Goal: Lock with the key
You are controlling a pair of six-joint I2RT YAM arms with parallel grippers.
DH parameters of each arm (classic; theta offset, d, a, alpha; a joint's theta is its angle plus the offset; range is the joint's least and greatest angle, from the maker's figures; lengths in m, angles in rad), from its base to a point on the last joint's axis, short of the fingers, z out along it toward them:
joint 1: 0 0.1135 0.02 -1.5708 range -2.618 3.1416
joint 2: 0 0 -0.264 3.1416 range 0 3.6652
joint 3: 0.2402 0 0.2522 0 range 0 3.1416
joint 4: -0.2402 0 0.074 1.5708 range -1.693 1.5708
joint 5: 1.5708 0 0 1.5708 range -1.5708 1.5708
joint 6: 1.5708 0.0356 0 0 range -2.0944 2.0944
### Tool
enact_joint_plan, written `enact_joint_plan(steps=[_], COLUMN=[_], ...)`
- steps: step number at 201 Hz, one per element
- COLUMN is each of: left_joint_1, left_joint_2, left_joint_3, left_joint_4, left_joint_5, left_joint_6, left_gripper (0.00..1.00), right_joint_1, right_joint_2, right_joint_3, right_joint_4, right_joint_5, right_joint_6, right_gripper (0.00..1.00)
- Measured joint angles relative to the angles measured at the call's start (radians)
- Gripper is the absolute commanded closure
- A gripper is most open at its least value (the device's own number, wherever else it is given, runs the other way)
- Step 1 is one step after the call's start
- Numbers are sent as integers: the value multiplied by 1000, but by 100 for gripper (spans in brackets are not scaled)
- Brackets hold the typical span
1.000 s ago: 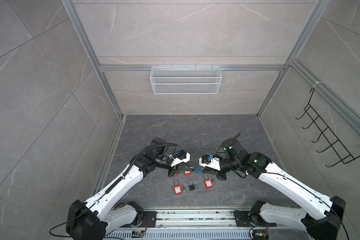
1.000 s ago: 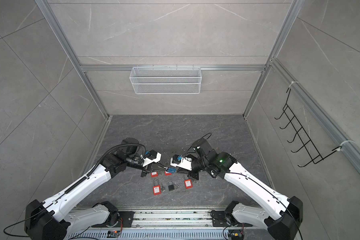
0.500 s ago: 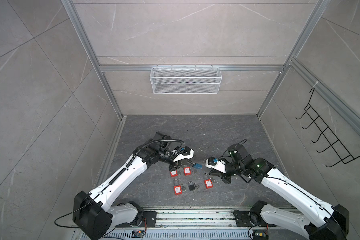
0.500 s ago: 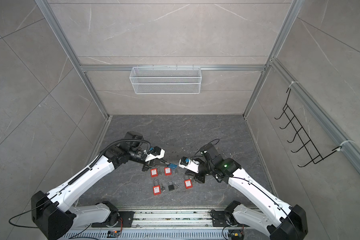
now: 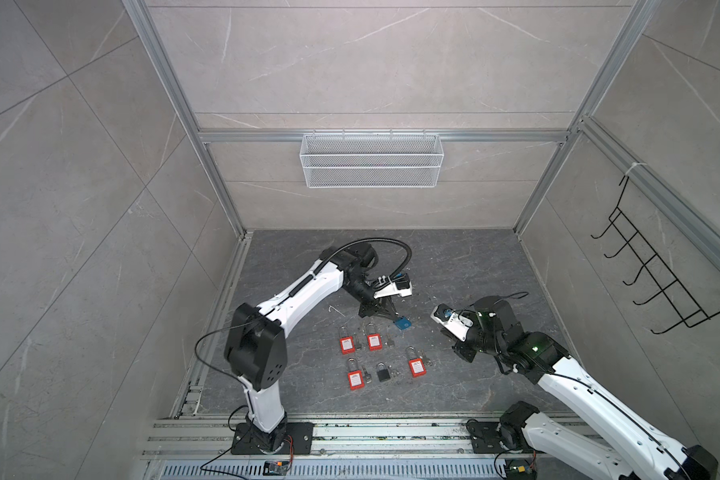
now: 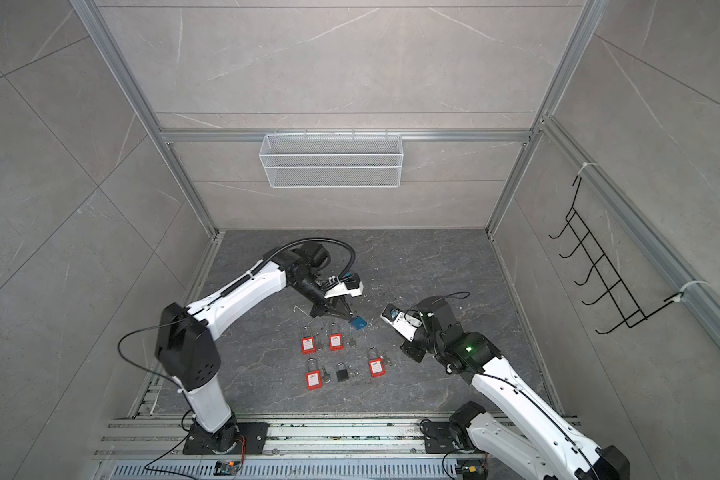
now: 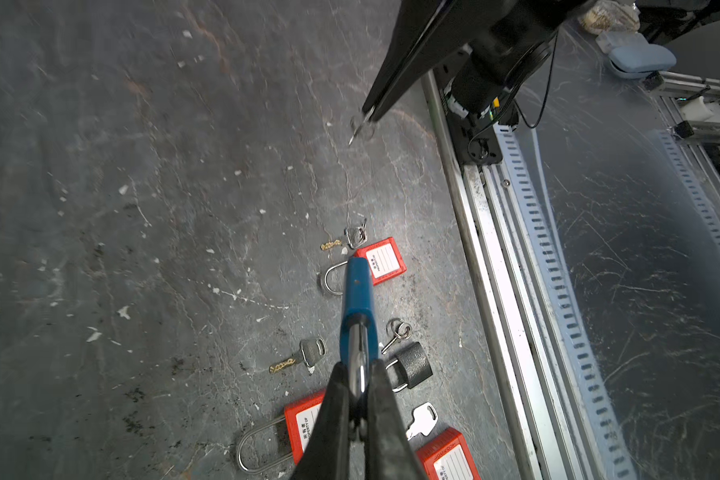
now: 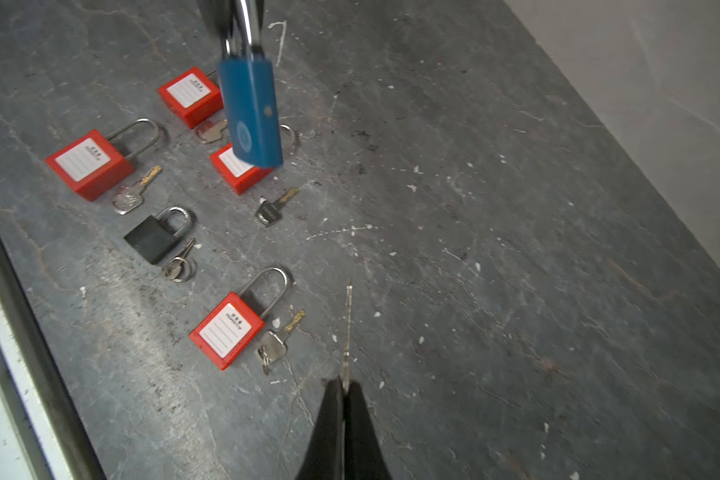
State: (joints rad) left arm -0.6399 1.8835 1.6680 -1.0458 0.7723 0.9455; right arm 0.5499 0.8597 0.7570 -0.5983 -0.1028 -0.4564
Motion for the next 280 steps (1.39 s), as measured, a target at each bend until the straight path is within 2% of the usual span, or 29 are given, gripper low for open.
enact_joint_plan(steps=[31, 70, 131, 188, 225, 239, 249, 264, 280], left_joint_1=[-15, -40, -72, -75, -81, -87, -87, -87, -87], left_joint_2=[180, 333, 475, 539, 544, 545, 545, 545, 545], left_joint_3=[128, 240, 340, 400, 424, 425, 425, 425, 424], left_joint_4=[-88, -167, -211, -241, -229, -200, -180, -152, -127], left_joint_5=[-32, -71, -116, -126, -186, -235, -262, -298, -325], left_joint_6=[-2, -4, -35, -75, -122, -137, -147, -158, -166], left_gripper=[100, 100, 100, 100, 82, 79, 70, 63, 60], right_joint_1=[0, 0, 0, 0, 0, 0, 0, 0, 0], right_joint_2=[-14, -11, -6, 66, 103, 105, 105, 106, 113], right_joint_3=[0, -2, -42, -47, -47, -47, -47, -47, -47], right_joint_4=[-23, -36, -37, -11, 11, 20, 28, 40, 47], right_joint_5=[47, 59, 51, 35, 32, 32, 32, 32, 32], right_joint_6=[19, 37, 72, 114, 151, 163, 174, 184, 199], right_gripper=[100, 100, 100, 100, 100, 100, 100, 100, 100])
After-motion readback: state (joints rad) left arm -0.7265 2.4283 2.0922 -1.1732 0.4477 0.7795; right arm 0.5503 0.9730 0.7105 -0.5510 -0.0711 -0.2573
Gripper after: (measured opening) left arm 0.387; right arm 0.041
